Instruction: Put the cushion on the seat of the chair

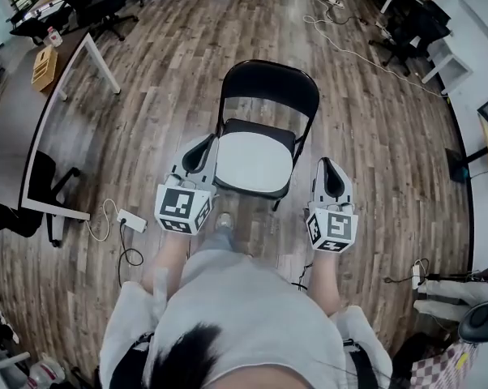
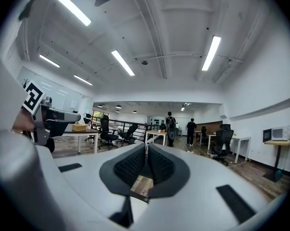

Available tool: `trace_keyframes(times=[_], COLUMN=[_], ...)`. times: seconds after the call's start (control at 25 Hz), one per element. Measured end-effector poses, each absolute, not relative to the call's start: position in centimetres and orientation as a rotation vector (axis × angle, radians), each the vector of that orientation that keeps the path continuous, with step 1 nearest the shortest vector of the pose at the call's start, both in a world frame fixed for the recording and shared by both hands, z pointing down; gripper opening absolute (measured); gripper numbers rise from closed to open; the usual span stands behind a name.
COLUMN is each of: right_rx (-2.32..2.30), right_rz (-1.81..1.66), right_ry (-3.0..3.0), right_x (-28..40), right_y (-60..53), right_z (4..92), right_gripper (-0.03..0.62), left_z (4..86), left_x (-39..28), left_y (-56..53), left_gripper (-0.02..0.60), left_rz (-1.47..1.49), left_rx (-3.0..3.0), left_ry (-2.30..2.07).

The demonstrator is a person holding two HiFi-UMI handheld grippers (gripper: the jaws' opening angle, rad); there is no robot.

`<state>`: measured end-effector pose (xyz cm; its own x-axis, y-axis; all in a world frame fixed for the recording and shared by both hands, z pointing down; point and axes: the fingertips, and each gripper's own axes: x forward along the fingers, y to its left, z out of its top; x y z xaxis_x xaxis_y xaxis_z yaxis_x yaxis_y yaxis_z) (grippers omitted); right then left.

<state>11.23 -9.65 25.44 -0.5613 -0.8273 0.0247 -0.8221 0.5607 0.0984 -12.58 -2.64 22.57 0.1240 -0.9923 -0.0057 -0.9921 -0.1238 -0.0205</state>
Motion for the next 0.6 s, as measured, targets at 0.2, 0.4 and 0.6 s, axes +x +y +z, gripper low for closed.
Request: trace_keyframes(times=[0.2,0.4,0.6], right_rx=[1.453,1.458,1.461], right_rz=[-0.13,-0.143,-0.167], right_ry=[-2.727,-2.732,-2.733], right_x=[11.6,12.1,12.1], right_y=[-8.9,-8.6,-8.3], right_z=[24.5,24.4,24.2], right_gripper=[0.021,0.021,0.021], left_z=[21.8,21.8,21.9], left_x=[-12.5,-12.2,-12.3], left_y=[-2.3,-2.1,-2.0], left_gripper=[0.012,0.012,0.012], left_rz=[0.011,0.015,0.037], left_rx=[-2.332,-2.324,-2.313], left_ry=[2.069,2.069,2.085])
